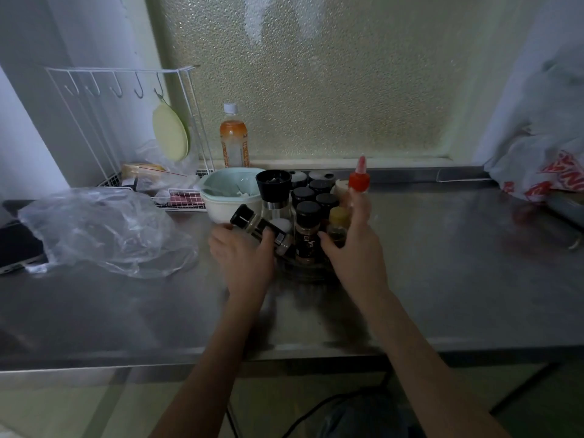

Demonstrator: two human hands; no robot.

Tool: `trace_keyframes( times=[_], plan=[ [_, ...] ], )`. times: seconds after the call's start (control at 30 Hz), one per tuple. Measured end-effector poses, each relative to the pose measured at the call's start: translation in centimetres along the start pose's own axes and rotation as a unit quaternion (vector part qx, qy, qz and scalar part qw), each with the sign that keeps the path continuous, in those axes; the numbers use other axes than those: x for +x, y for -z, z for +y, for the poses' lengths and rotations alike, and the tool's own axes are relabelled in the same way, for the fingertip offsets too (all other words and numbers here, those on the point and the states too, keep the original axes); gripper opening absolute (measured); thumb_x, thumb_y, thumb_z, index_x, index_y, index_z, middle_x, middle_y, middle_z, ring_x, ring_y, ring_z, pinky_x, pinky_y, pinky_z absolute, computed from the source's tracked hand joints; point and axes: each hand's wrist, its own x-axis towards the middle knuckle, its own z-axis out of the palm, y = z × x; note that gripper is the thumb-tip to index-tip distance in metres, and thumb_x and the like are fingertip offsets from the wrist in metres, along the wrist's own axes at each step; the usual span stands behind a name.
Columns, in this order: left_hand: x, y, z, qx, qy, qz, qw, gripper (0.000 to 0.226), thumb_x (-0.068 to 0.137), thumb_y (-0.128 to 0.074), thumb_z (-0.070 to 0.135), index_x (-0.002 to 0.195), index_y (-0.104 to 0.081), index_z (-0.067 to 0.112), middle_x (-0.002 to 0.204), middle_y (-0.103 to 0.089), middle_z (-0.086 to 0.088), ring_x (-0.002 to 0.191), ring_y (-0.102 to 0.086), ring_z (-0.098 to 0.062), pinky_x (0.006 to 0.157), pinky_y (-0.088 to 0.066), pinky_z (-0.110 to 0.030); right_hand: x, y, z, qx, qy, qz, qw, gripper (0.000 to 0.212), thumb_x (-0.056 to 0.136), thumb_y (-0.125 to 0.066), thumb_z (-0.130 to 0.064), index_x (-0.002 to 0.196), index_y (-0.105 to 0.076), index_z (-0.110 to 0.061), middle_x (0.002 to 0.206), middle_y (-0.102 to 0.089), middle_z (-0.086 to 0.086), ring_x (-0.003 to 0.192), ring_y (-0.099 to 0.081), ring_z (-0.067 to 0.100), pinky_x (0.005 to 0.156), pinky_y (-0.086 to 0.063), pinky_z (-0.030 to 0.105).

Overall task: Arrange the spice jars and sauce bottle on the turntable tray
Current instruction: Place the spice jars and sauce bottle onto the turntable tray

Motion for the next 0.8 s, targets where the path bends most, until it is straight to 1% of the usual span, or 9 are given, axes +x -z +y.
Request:
trace_keyframes(
  times=[0.03,0.1,0.2,0.27,0.33,0.4,0.5,0.67,0.8],
  plan=[
    [0.6,-0.2,-0.3,0.023,0.034,-0.009,0.999,0.061,0.076,-0.072,0.036,0.111,-0.047,-0.007,0.112,-0.051,-0.026,0.109,-0.048,-0.039,0.093,-0.036,-0.043,-0.6,-0.1,0.2,0.022,-0.015,0.012,1.0,0.08,0.081,-0.071,-0.022,0.143,-0.02,-0.025,0.125,-0.057,0.001,0.09,-0.057,0.006,0.072,-0.045,0.012],
    [1.7,-0.9,-0.9,0.023,0.064,-0.047,0.997,0.065,0.075,-0.072,0.044,0.114,-0.051,-0.004,0.113,-0.057,-0.022,0.109,-0.053,-0.038,0.091,-0.042,-0.042,-1.5,-0.6,0.8,0.035,-0.039,0.039,0.998,0.068,0.079,-0.073,-0.023,0.134,-0.034,-0.017,0.124,-0.057,0.004,0.103,-0.058,0.011,0.083,-0.046,0.019],
    [2.3,-1.5,-0.9,-0.089,0.056,-0.068,0.992,0.055,0.071,-0.076,0.037,0.106,-0.053,0.002,0.104,-0.065,-0.016,0.1,-0.06,-0.031,0.083,-0.05,-0.041,-2.2,-1.5,1.8,-0.027,-0.031,0.05,0.998,0.048,0.081,-0.071,-0.03,0.117,-0.047,-0.01,0.115,-0.058,0.009,0.106,-0.055,0.024,0.082,-0.046,0.027],
    [1.8,-1.6,-0.4,-0.121,0.001,-0.065,0.99,0.051,0.07,-0.079,0.024,0.108,-0.052,0.007,0.102,-0.066,-0.009,0.094,-0.062,-0.022,0.078,-0.052,-0.034,-2.1,-1.8,2.1,-0.05,-0.027,0.045,0.997,0.041,0.083,-0.068,-0.033,0.112,-0.052,-0.009,0.109,-0.06,0.011,0.1,-0.055,0.025,0.077,-0.046,0.03],
    [1.1,-1.7,-0.1,-0.125,-0.08,-0.097,0.984,0.049,0.07,-0.078,0.013,0.112,-0.053,0.013,0.099,-0.064,0.002,0.087,-0.059,-0.009,0.072,-0.049,-0.02,-1.9,-1.7,2.2,-0.055,-0.036,0.04,0.997,0.035,0.083,-0.067,-0.033,0.104,-0.055,-0.008,0.1,-0.062,0.011,0.092,-0.056,0.026,0.071,-0.042,0.029],
    [0.7,-1.9,-0.2,-0.152,-0.101,-0.138,0.974,0.047,0.071,-0.076,0.004,0.11,-0.054,0.017,0.096,-0.063,0.006,0.084,-0.059,-0.005,0.074,-0.052,-0.022,-1.8,-1.6,2.3,-0.046,-0.041,0.038,0.997,0.034,0.083,-0.068,-0.031,0.106,-0.058,-0.008,0.098,-0.063,0.01,0.088,-0.058,0.025,0.07,-0.039,0.027],
    [1.0,-2.1,-0.8,-0.178,-0.095,-0.15,0.968,0.045,0.07,-0.075,-0.002,0.106,-0.055,0.015,0.097,-0.065,0.001,0.088,-0.062,-0.01,0.081,-0.055,-0.033,-2.2,-1.0,2.3,0.001,-0.039,0.033,0.999,0.043,0.081,-0.072,-0.024,0.117,-0.055,-0.011,0.1,-0.066,0.005,0.087,-0.062,0.019,0.071,-0.045,0.026],
    [0.7,-2.1,-1.9,-0.124,-0.146,-0.134,0.972,0.049,0.067,-0.074,-0.001,0.109,-0.053,0.012,0.095,-0.065,-0.005,0.088,-0.061,-0.02,0.078,-0.052,-0.035,-1.6,-0.3,2.5,-0.004,-0.053,0.017,0.998,0.03,0.075,-0.076,-0.017,0.094,-0.055,-0.008,0.091,-0.069,0.007,0.085,-0.066,0.021,0.076,-0.055,0.038],
    [0.4,-1.9,-2.2,-0.084,-0.161,-0.114,0.977,0.034,0.071,-0.07,0.01,0.099,-0.052,0.01,0.091,-0.06,-0.006,0.084,-0.058,-0.025,0.071,-0.048,-0.038,-1.2,-0.2,2.2,-0.027,-0.054,-0.009,0.998,0.029,0.076,-0.075,-0.019,0.097,-0.057,-0.01,0.091,-0.069,0.007,0.083,-0.065,0.022,0.076,-0.054,0.038]
  ],
)
